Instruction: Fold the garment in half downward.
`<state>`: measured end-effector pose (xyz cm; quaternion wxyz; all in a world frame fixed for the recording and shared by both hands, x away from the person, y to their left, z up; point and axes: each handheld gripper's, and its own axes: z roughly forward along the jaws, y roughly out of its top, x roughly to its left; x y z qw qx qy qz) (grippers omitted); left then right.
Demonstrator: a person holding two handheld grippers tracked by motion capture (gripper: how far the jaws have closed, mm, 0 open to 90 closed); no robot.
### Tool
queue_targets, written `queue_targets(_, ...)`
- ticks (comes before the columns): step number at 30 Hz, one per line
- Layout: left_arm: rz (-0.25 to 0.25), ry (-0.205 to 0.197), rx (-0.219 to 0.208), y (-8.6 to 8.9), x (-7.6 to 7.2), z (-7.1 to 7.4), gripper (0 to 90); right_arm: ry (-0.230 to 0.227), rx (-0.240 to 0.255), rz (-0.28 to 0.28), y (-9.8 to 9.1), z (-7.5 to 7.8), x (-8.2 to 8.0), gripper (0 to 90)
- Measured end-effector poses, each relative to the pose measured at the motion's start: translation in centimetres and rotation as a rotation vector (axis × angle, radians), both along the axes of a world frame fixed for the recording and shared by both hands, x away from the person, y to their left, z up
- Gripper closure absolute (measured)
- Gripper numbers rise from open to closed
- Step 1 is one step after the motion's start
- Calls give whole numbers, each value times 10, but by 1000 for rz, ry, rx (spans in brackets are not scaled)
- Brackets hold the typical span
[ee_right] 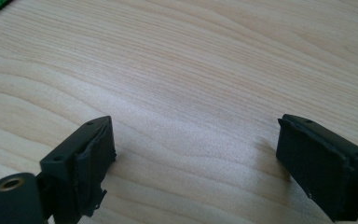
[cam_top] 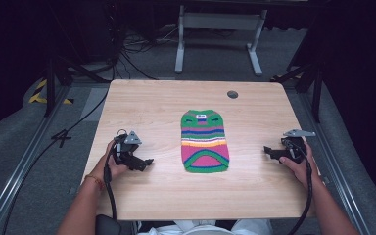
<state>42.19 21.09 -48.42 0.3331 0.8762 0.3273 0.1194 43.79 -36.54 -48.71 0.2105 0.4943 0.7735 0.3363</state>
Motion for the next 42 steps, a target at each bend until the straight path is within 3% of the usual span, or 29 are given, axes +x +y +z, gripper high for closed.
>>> queue_targets(15, -12, 7, -1, 1, -1, 0, 6, 0, 1, 16, -4, 0, -7, 118)
queue_targets(34, 14, 3, 6, 3, 1, 2, 24, -8, -4, 96, -6, 1, -10, 159)
queue_targets(36, 13, 4, -10, 4, 1, 3, 72, -1, -5, 99, -6, 2, -10, 177)
queue_targets(39, -12, 5, -16, 5, 2, 7, 244, 12, 5, 139, -3, 4, -11, 186)
queue_targets(40, -8, -4, 2, 2, 3, 11, 204, 12, 21, 160, 0, 8, -11, 203)
queue_targets(42, -22, -5, -2, 1, 3, 14, 209, 9, 23, 164, 1, 10, -11, 203)
